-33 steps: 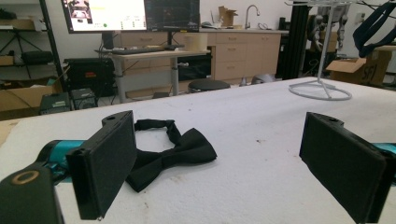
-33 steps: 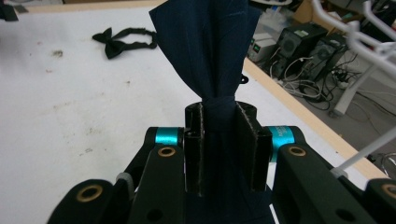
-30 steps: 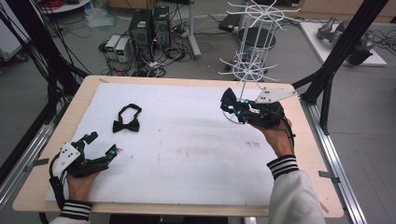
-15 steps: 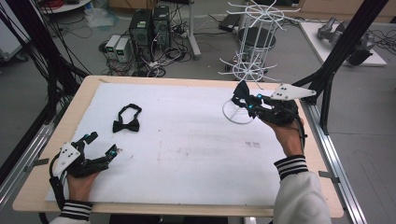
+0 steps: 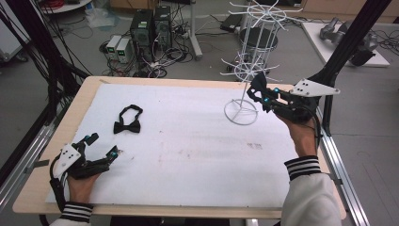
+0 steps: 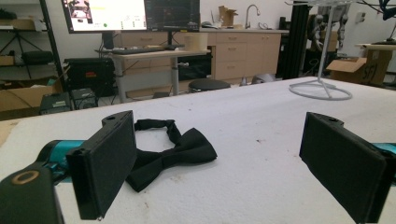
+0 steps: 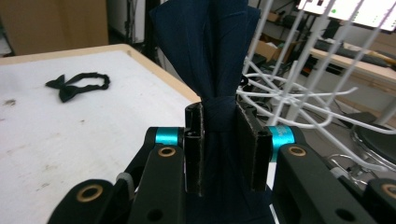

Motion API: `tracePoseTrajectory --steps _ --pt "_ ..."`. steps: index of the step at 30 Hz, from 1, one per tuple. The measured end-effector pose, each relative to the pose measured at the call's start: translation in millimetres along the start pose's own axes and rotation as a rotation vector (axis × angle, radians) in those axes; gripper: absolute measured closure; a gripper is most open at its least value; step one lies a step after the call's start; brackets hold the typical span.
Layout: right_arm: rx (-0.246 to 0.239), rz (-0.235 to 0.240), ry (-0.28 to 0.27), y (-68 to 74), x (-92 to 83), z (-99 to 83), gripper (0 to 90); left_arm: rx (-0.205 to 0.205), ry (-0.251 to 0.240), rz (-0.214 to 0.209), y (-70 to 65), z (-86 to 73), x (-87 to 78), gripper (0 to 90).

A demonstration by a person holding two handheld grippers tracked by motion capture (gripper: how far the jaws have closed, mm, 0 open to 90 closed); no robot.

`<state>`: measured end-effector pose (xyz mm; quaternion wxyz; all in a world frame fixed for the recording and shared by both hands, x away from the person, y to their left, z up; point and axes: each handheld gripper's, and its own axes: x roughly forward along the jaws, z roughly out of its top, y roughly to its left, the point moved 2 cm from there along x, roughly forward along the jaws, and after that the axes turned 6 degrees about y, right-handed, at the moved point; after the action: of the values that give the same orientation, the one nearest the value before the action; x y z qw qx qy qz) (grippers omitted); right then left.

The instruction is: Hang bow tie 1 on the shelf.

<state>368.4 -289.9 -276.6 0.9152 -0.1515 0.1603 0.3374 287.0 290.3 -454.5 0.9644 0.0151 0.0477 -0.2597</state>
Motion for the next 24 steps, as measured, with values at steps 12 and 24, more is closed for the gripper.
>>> tracePoseTrajectory --steps 12,24 --pt "0.027 -0.017 -0.004 -13.1 1.7 -2.8 74.3 -0.004 -0.003 0.0 -0.1 0.0 0.2 11.4" --pt "0.021 -0.037 0.01 -25.2 8.0 2.6 74.1 -0.002 -0.001 -0.001 0.4 0.1 0.1 11.4"
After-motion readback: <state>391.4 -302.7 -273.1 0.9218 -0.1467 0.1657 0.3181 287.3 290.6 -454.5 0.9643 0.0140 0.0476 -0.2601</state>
